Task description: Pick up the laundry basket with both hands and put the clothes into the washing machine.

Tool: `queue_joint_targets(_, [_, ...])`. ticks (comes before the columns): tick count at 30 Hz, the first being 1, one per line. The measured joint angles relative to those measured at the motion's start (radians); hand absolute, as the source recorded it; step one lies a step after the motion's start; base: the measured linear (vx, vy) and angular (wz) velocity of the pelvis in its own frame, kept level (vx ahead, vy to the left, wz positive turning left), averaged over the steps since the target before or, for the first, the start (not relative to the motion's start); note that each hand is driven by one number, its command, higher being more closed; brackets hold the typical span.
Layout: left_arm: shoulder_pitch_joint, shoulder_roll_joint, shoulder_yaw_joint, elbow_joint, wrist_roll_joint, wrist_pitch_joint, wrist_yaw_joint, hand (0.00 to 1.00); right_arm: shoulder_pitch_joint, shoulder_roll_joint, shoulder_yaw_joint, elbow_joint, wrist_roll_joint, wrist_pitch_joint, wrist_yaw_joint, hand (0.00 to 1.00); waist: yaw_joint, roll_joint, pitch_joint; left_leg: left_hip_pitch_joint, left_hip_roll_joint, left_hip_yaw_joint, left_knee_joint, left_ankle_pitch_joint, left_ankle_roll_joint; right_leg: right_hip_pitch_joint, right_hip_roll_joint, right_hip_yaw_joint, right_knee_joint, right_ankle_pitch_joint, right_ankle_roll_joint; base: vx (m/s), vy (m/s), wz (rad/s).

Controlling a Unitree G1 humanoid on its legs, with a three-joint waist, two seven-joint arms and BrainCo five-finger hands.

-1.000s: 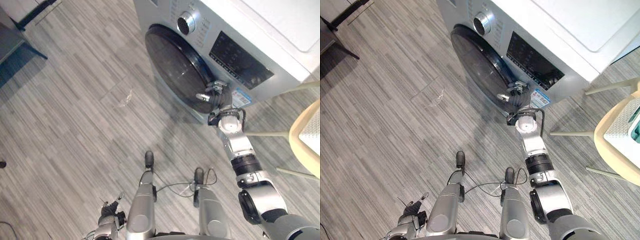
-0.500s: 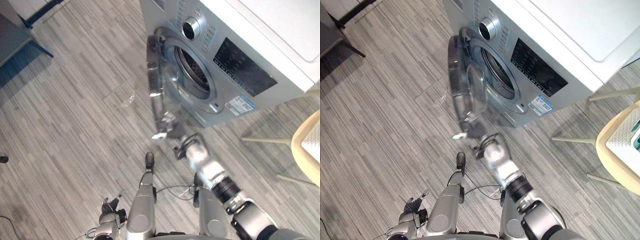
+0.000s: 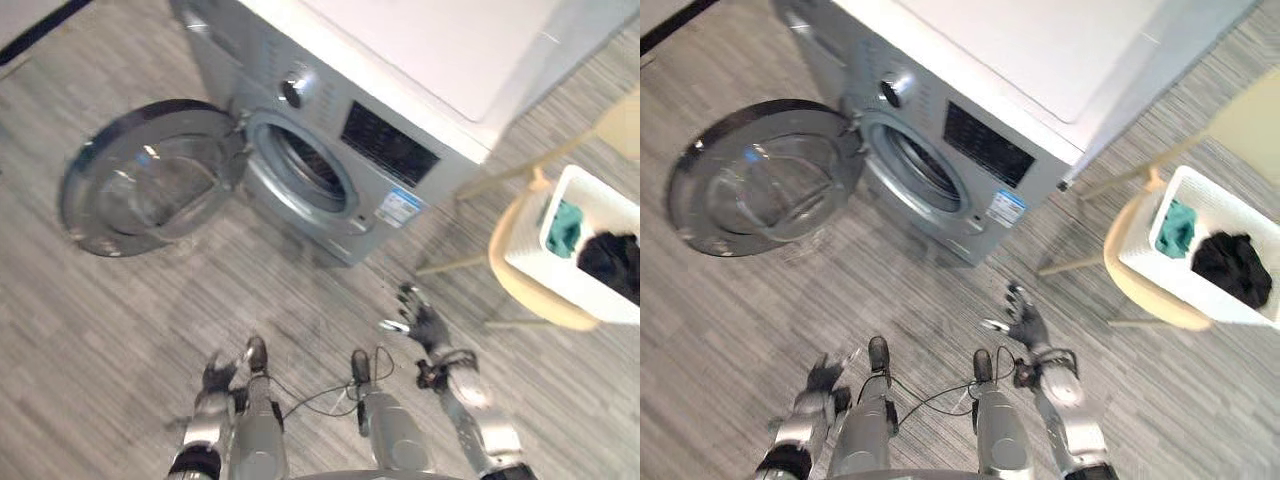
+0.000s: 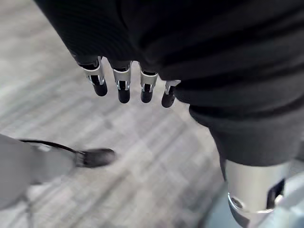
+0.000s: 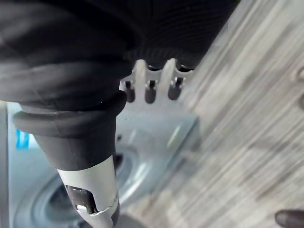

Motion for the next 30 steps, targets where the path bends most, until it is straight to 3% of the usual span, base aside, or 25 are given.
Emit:
queue_joint_targets(4, [-0.114,0.06,-0.002,0.008,0.006,-0.009,-0.002,0.0,0.044,0.001,-0.053,0.073,-0.018,0.005,0.0,0.0,-0.04,-0.005,-0.015,0.024,0.014,0.075,-0.006,-0.013,-0.01,-0.003,0.01,0.071,-0.047,0.042,0.008,-0.06,-0.012,-0.68])
queue_joint_targets(7, [-0.219,0.094,0.078,0.114,-0.002,-0.001,0.006,0.0,0.089,0.002,-0.079,0.112,-0.018,0.014,0.0,0.0,-0.059,-0.008,-0.02,0.039,0.037,0.125,-0.006,-0.017,-0.016,-0.015,0.033,0.116,-0.056,0.054,0.012,-0.03,-0.058,-0.47])
queue_joint_targets(11, [-0.276,0.138,0.147,0.279,-0.119,0.029,0.006,0.0,0.11,0.031,-0.08,0.142,-0.006,0.033,0.002,0.0,-0.088,-0.018,-0.027,0.046,0.057,0.149,-0.007,-0.017,-0.016,-0.024,0.054,0.139,-0.057,0.063,0.0,0.01,-0.087,-0.21])
queue_joint_targets(14, [-0.304,0.18,0.152,0.299,-0.139,0.06,0.006,0.0,0.111,0.068,-0.089,0.156,0.017,0.046,0.0,0.0,-0.087,-0.026,-0.032,0.037,0.06,0.152,-0.007,-0.015,-0.019,-0.035,0.059,0.141,-0.056,0.07,-0.008,0.03,-0.075,-0.07])
queue_joint_targets(17, [-0.333,0.225,0.156,0.299,-0.14,0.06,0.006,0.0,0.111,0.092,-0.097,0.157,0.047,0.045,-0.001,0.0,-0.085,-0.034,-0.041,0.039,0.06,0.153,-0.006,-0.014,-0.021,-0.033,0.058,0.142,-0.055,0.072,-0.01,0.03,-0.047,0.01])
queue_joint_targets(30, [-0.304,0.211,0.23,0.299,-0.172,0.061,0.006,0.0,0.121,0.108,-0.127,0.156,0.081,0.045,-0.004,0.0,-0.078,-0.042,-0.047,0.031,0.061,0.138,-0.007,-0.015,-0.022,-0.03,0.058,0.135,-0.06,0.074,-0.011,0.0,-0.023,0.03])
